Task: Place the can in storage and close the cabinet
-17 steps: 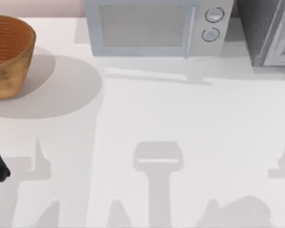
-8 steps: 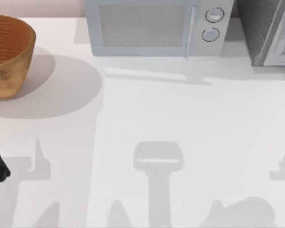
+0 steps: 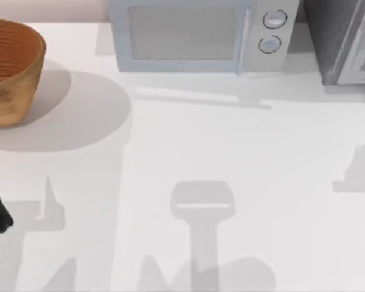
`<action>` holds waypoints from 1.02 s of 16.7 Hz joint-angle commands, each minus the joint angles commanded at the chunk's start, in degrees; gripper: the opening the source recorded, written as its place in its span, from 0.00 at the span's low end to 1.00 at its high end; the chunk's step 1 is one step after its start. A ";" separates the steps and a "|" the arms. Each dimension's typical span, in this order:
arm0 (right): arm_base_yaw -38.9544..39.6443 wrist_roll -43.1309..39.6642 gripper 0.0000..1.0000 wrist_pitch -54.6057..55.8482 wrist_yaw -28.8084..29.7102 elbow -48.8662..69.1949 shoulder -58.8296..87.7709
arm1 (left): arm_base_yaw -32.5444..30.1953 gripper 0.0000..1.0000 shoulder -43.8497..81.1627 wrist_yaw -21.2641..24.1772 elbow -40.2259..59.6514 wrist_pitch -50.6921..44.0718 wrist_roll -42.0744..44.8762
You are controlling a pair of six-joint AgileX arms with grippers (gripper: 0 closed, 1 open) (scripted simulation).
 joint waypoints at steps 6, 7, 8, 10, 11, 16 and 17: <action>3.16 0.29 0.00 -7.33 3.35 34.78 24.25 | 0.00 1.00 0.00 0.00 0.00 0.00 0.00; 3.64 0.34 0.00 -8.50 3.89 40.46 28.19 | 0.00 1.00 0.00 0.00 0.00 0.00 0.00; 4.11 0.40 0.00 -9.62 4.41 45.86 32.01 | 0.00 1.00 0.00 0.00 0.00 0.00 0.00; 4.99 0.47 0.00 -11.69 5.37 55.53 39.11 | 0.00 1.00 0.00 0.00 0.00 0.00 0.00; 5.41 0.50 0.00 -12.63 5.80 59.67 42.25 | 0.00 1.00 0.00 0.00 0.00 0.00 0.00; 6.98 0.57 0.00 -16.16 7.42 72.07 52.55 | 0.00 1.00 0.00 0.00 0.00 0.00 0.00; 7.10 0.59 0.00 -16.44 7.55 72.81 53.28 | 0.00 1.00 0.00 0.00 0.00 0.00 0.00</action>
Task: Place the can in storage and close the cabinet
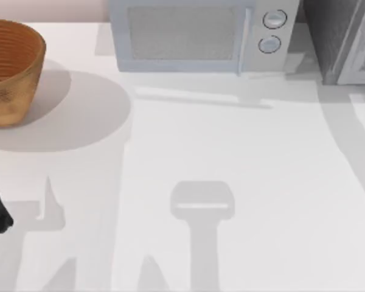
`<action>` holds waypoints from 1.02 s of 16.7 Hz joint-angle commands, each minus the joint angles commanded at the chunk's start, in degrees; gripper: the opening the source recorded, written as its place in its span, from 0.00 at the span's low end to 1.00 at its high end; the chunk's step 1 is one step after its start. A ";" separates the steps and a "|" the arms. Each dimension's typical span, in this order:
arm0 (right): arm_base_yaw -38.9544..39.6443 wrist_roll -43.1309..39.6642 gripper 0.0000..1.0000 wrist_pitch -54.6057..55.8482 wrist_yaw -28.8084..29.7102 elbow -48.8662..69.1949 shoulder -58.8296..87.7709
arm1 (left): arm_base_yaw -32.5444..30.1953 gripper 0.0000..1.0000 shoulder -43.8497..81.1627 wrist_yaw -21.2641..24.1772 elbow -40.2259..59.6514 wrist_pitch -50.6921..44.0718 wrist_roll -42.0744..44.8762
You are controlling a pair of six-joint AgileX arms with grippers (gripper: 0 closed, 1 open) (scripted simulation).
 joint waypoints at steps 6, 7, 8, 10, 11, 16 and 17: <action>-0.20 0.11 0.00 -0.05 -0.04 0.08 0.20 | 0.00 1.00 0.00 0.00 0.00 0.00 0.00; -0.27 0.10 0.00 -0.39 -0.11 0.73 0.86 | 0.00 1.00 0.00 0.00 0.00 0.00 0.00; -0.40 0.09 0.00 -0.97 -0.23 1.97 2.12 | 0.00 1.00 0.00 0.00 0.00 0.00 0.00; -0.83 0.06 0.00 -2.62 -0.60 6.34 6.28 | 0.00 1.00 0.00 0.00 0.00 0.00 0.00; -1.08 0.06 0.00 -3.53 -0.82 9.41 8.85 | 0.00 1.00 0.00 0.00 0.00 0.00 0.00; -2.43 0.13 0.00 -7.80 -1.82 30.17 22.68 | 0.00 1.00 0.00 0.00 0.00 0.00 0.00; -2.66 0.14 0.00 -8.58 -2.03 34.62 25.37 | 0.00 1.00 0.00 0.00 0.00 0.00 0.00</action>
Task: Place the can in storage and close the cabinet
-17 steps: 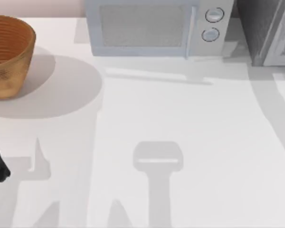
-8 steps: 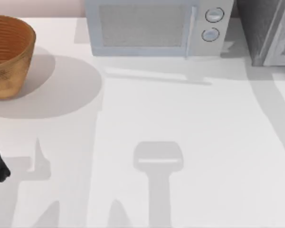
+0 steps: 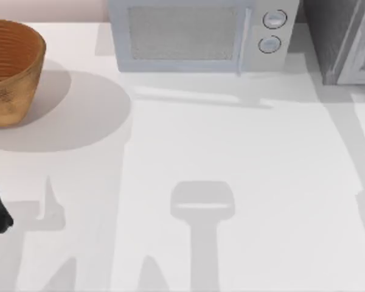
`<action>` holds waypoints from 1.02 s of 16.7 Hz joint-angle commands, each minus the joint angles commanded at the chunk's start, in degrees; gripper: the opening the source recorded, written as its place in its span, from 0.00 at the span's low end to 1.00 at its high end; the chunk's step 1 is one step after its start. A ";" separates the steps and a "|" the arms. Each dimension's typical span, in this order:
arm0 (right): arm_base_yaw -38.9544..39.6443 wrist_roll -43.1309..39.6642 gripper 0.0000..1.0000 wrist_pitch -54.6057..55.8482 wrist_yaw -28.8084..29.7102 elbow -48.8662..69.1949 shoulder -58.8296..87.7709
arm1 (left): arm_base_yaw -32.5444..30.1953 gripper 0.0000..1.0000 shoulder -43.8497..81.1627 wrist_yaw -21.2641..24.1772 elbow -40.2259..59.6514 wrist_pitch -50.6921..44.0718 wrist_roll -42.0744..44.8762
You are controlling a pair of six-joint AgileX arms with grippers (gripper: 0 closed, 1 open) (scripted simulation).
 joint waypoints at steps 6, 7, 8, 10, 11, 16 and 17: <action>-1.69 -0.09 0.00 -5.01 -1.55 20.68 14.83 | 0.00 1.00 0.00 0.00 0.00 0.00 0.00; -1.97 -0.10 0.00 -5.73 -1.80 22.53 16.64 | 0.00 1.00 0.00 0.00 0.00 0.00 0.00; -2.19 -0.12 0.00 -6.25 -1.99 23.76 17.88 | 0.00 1.00 0.00 0.00 0.00 0.00 0.00; -2.34 -0.13 0.00 -6.58 -2.13 24.52 18.64 | 0.00 1.00 0.00 0.00 0.00 0.00 0.00; -2.34 -0.13 0.00 -6.58 -2.13 24.52 18.64 | 0.00 1.00 0.00 0.00 0.00 0.00 0.00; -2.34 -0.13 0.23 -6.58 -2.13 24.52 18.64 | 0.00 1.00 0.00 0.00 0.00 0.00 0.00; -2.34 -0.13 0.30 -6.58 -2.13 24.52 18.64 | 0.00 1.00 0.00 0.00 0.00 0.00 0.00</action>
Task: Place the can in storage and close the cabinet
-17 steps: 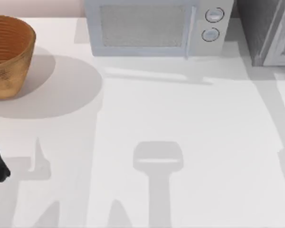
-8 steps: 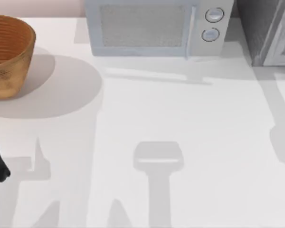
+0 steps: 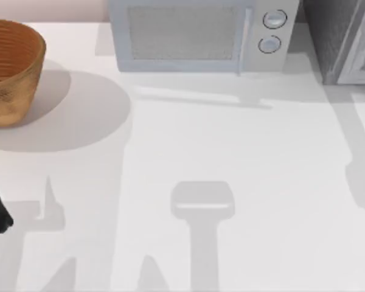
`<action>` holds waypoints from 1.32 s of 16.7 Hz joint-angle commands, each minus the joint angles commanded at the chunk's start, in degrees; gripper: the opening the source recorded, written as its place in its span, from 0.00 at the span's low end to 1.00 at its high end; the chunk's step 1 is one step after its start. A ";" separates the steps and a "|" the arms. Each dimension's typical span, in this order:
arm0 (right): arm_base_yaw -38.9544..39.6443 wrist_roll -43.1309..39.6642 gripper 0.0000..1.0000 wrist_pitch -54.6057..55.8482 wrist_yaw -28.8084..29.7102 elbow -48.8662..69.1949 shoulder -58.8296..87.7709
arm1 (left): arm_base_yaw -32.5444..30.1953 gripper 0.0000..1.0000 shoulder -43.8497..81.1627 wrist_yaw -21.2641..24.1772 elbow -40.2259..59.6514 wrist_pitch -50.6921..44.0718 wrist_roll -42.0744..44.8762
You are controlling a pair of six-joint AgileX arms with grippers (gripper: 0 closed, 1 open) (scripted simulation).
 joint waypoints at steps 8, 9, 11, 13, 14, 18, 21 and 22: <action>0.00 0.00 0.90 0.00 0.00 0.00 0.00 | 0.00 1.00 0.00 0.00 0.00 0.00 0.00; 0.00 0.00 0.98 0.00 0.00 0.00 0.00 | 0.00 1.00 0.00 0.00 0.00 0.00 0.00; 0.00 0.00 1.00 0.00 0.00 0.00 0.00 | 0.00 1.00 0.00 0.00 0.00 0.00 0.00; 0.00 0.00 1.00 0.00 0.00 0.00 0.00 | 0.00 1.00 0.00 0.00 0.00 0.00 0.00; 0.00 0.00 1.00 0.00 0.00 0.00 0.00 | 0.00 1.00 0.00 0.00 0.00 0.00 0.00; 0.12 0.00 1.00 0.01 0.00 -0.02 0.00 | 0.00 1.00 0.00 0.00 0.00 0.00 0.00; 0.14 0.00 1.00 0.56 -0.24 -1.42 -1.29 | 0.00 1.00 0.00 0.00 0.00 0.00 0.00; 0.15 -0.03 1.00 1.16 -0.48 -2.86 -2.60 | 0.00 1.00 0.00 0.00 0.00 0.00 0.00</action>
